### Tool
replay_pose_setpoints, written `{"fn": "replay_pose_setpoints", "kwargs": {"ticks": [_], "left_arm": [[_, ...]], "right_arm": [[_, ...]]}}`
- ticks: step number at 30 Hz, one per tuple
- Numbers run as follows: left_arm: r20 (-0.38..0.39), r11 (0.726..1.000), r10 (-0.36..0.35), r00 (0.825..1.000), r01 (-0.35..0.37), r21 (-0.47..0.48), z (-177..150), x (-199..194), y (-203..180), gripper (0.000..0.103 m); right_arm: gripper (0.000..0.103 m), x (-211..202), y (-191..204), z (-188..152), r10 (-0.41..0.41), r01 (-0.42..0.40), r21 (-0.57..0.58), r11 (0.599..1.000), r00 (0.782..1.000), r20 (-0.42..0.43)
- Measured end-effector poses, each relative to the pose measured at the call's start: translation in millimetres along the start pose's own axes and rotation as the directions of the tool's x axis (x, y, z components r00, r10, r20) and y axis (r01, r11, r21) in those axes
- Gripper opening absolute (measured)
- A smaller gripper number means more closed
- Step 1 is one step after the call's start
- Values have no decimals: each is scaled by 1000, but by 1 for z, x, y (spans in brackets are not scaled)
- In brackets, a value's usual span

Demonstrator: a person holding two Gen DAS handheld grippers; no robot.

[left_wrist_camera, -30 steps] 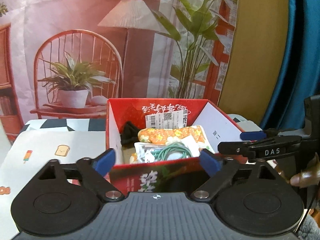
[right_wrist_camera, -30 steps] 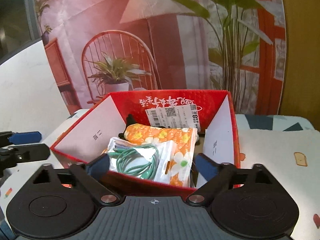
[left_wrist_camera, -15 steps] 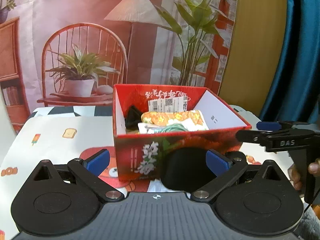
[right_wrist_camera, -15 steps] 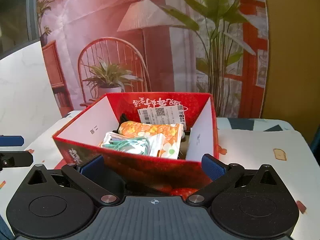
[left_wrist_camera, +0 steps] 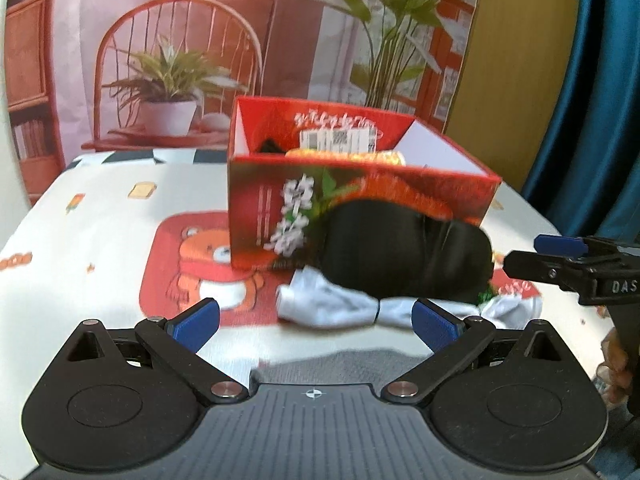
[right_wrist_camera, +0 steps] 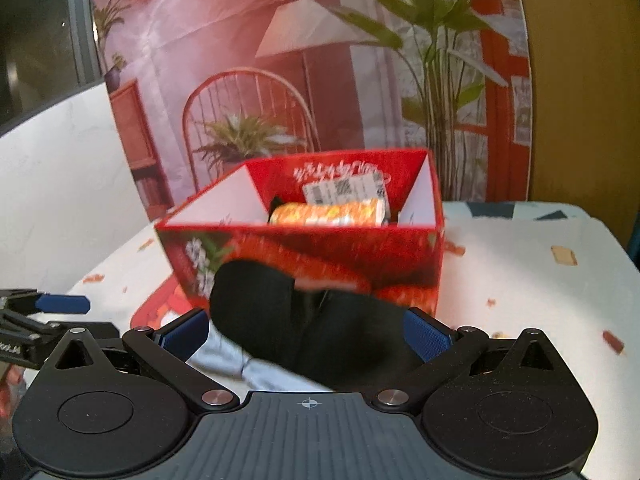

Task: Organize soft objects
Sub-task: 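Move both tools down to the grey knit item on the table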

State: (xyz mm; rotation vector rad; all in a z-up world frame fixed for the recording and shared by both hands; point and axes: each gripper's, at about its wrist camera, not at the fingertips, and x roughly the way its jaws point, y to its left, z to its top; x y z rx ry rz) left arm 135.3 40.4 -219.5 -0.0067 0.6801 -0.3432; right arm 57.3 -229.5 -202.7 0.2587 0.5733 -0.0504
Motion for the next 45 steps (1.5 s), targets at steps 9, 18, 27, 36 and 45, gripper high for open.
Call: {"fn": "replay_pose_setpoints", "kwargs": {"ticks": [9, 18, 27, 36, 45], "left_arm": [[-36, 999, 16, 999, -17, -27, -23, 5, 3, 103], [-53, 997, 12, 999, -16, -77, -34, 11, 10, 102], [-65, 995, 1, 998, -8, -104, -38, 13, 13, 101], [-82, 995, -2, 997, -7, -103, -41, 20, 12, 95], [-136, 991, 13, 991, -31, -132, -48, 38, 17, 77]], "right_arm": [[103, -2, 13, -45, -39, 38, -21, 999, 996, -83], [103, 5, 14, -70, -73, 71, -18, 997, 984, -162], [103, -2, 15, -75, -96, 93, -25, 995, 981, -168], [98, -4, 4, -76, -116, 122, 29, 992, 979, -170], [88, 0, -9, -83, -101, 126, 109, 986, 971, -215]]}}
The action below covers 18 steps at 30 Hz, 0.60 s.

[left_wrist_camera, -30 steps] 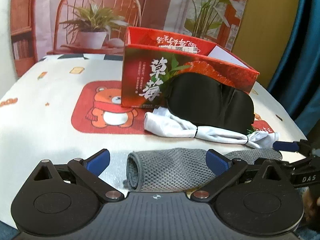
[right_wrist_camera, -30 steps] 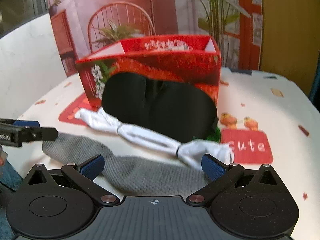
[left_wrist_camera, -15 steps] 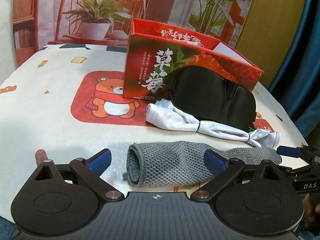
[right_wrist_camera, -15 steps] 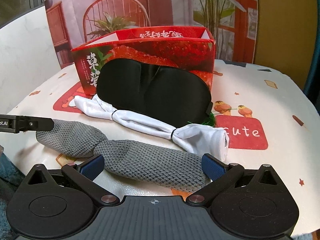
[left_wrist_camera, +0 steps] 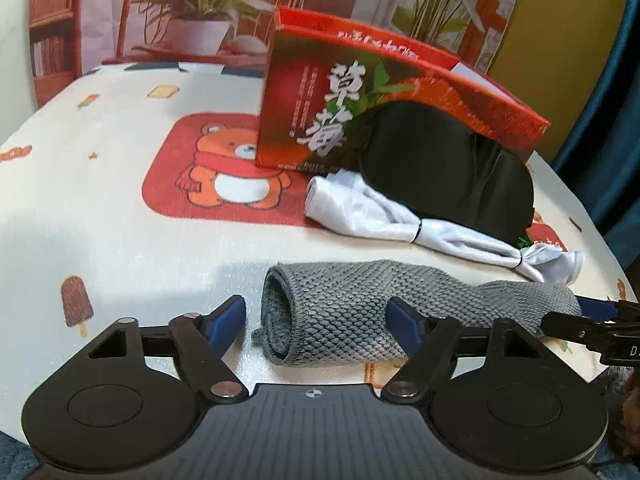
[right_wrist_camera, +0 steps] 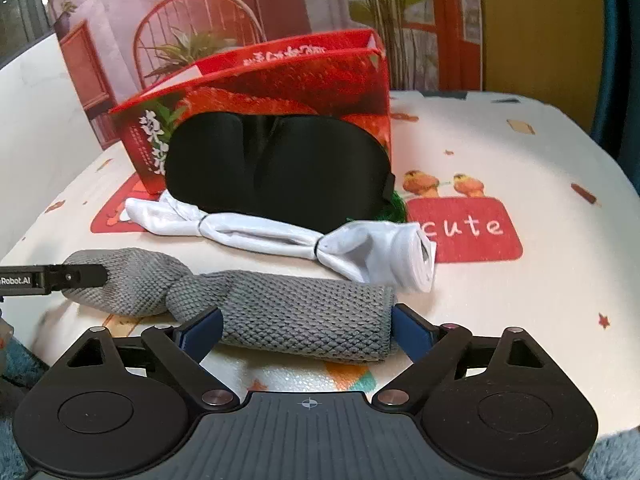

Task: Organize soft objects
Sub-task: 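Move both tools down to the grey knit item on the table, then close both tools on the grey knit item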

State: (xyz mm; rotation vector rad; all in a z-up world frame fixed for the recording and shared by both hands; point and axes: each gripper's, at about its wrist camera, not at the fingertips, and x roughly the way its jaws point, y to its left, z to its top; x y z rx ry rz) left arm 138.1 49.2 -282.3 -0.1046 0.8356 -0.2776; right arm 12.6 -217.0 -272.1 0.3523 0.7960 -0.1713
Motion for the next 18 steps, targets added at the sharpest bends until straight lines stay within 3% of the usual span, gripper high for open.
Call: {"fn": "replay_pose_setpoints", "kwargs": {"ticks": [2, 4, 7, 12, 18], "left_arm": [[2, 1000, 1, 1000, -1, -9, -1, 1, 2, 74], [9, 1000, -1, 1000, 1, -9, -1, 2, 3, 60], [13, 1000, 11, 1000, -11, 4, -2, 2, 1, 54], [14, 999, 31, 999, -31, 7, -1, 2, 0, 47], [26, 997, 75, 997, -74, -22, 0, 0, 7, 46]], "right_arm": [[88, 2, -2, 0, -2, 2, 8, 1000, 1000, -6], [88, 4, -3, 0, 0, 0, 13, 1000, 1000, -8], [87, 7, -3, 1, 2, -2, 27, 1000, 1000, -12], [81, 12, -3, 4, 9, -9, 39, 999, 1000, -15], [75, 19, 0, 10, 29, -28, 38, 999, 999, -17]]}}
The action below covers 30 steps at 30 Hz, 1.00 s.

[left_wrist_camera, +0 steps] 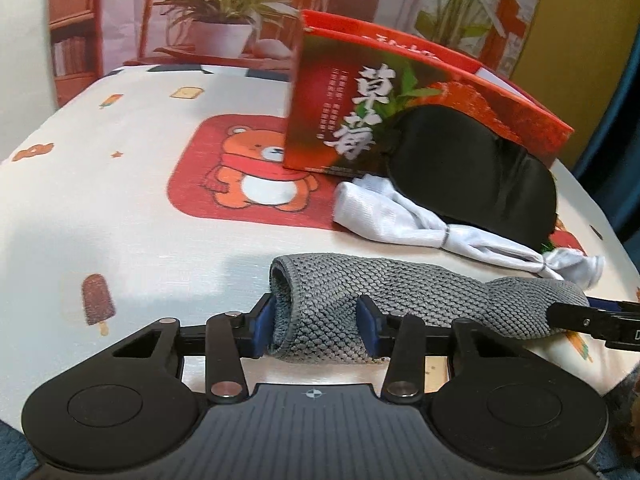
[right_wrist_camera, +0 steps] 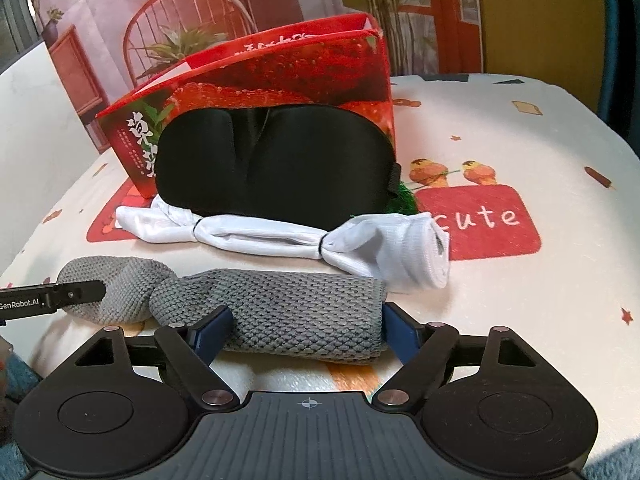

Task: Organize soft objects
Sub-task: 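Close both tools on the grey knit item, then lift the grey knit item with both tools up over the red box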

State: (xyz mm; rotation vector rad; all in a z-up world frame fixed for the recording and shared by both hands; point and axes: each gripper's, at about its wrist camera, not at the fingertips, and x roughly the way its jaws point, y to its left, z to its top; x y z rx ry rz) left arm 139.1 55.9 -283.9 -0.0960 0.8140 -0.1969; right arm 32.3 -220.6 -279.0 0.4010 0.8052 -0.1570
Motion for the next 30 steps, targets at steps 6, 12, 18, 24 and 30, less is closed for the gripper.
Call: {"fn": "replay_pose_setpoints", "kwargs": {"ticks": [6, 12, 18, 24, 30], "left_arm": [[9, 1000, 24, 1000, -24, -20, 2, 0, 5, 47], [13, 1000, 27, 1000, -27, -11, 1, 1, 4, 48], [20, 1000, 25, 999, -25, -10, 0, 0, 4, 46], [35, 1000, -3, 999, 3, 16, 0, -4, 0, 27], [86, 999, -24, 996, 22, 26, 2, -15, -2, 21]], "right_arm": [[68, 9, 2, 8, 10, -10, -2, 1000, 1000, 4], [68, 18, 6, 10, -16, 17, -27, 999, 1000, 14], [49, 19, 16, 6, -4, 5, -91, 996, 1000, 17], [23, 14, 17, 6, 59, -57, -90, 994, 998, 23], [22, -5, 14, 11, 98, -92, -77, 993, 993, 72]]}}
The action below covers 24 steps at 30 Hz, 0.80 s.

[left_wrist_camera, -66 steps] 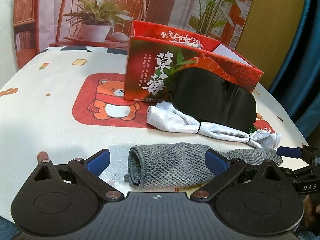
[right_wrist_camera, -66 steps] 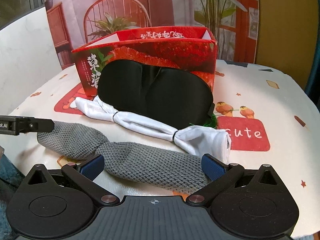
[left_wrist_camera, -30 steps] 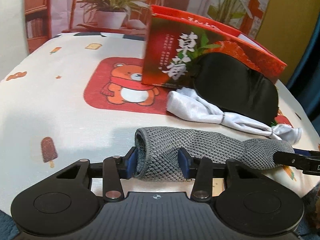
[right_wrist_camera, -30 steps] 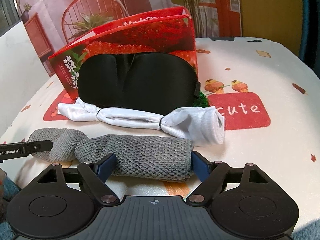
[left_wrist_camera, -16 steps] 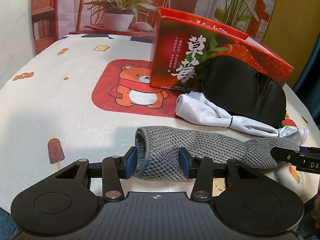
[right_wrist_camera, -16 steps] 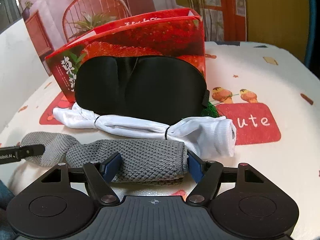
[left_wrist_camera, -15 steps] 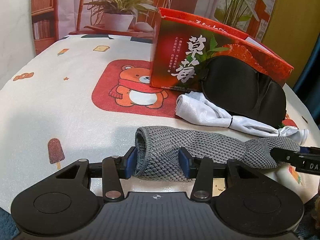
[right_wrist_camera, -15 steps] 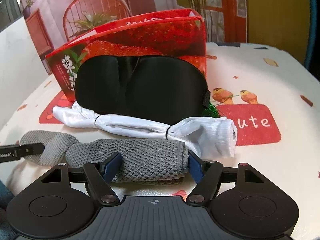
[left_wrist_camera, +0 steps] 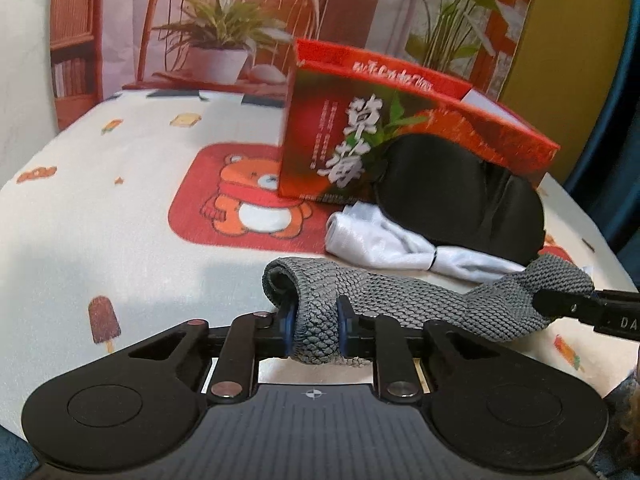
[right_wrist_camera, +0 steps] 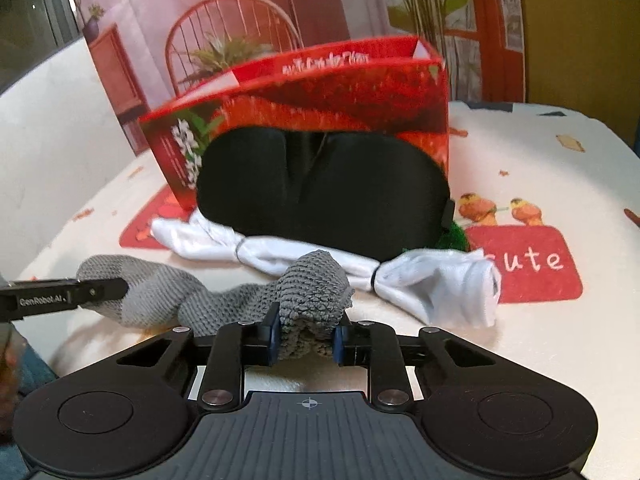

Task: Organize soft objects
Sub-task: 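Lift the grey knit item with both tools up over the red box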

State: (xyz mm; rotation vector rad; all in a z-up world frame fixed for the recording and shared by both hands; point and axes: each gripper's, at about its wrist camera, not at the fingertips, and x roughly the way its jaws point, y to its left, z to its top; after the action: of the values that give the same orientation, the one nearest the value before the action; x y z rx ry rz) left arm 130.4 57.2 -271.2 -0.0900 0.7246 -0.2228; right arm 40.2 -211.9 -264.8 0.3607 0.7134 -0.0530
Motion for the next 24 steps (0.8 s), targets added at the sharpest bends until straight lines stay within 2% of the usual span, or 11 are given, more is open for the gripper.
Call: {"fn": "replay_pose_setpoints", "kwargs": {"ticks": [8, 14, 24], "left_arm": [[111, 1000, -8, 994, 6, 17, 19, -28, -3, 20], [180, 999, -21, 983, 14, 40, 47, -43, -11, 20], [268, 996, -41, 962, 16, 93, 101, -50, -34, 19]], "right_arm": [[22, -26, 8, 22, 46, -42, -47, 998, 995, 91], [22, -42, 15, 49, 79, -66, -80, 995, 984, 162], [22, -47, 17, 99, 75, -43, -134, 990, 967, 243]]}}
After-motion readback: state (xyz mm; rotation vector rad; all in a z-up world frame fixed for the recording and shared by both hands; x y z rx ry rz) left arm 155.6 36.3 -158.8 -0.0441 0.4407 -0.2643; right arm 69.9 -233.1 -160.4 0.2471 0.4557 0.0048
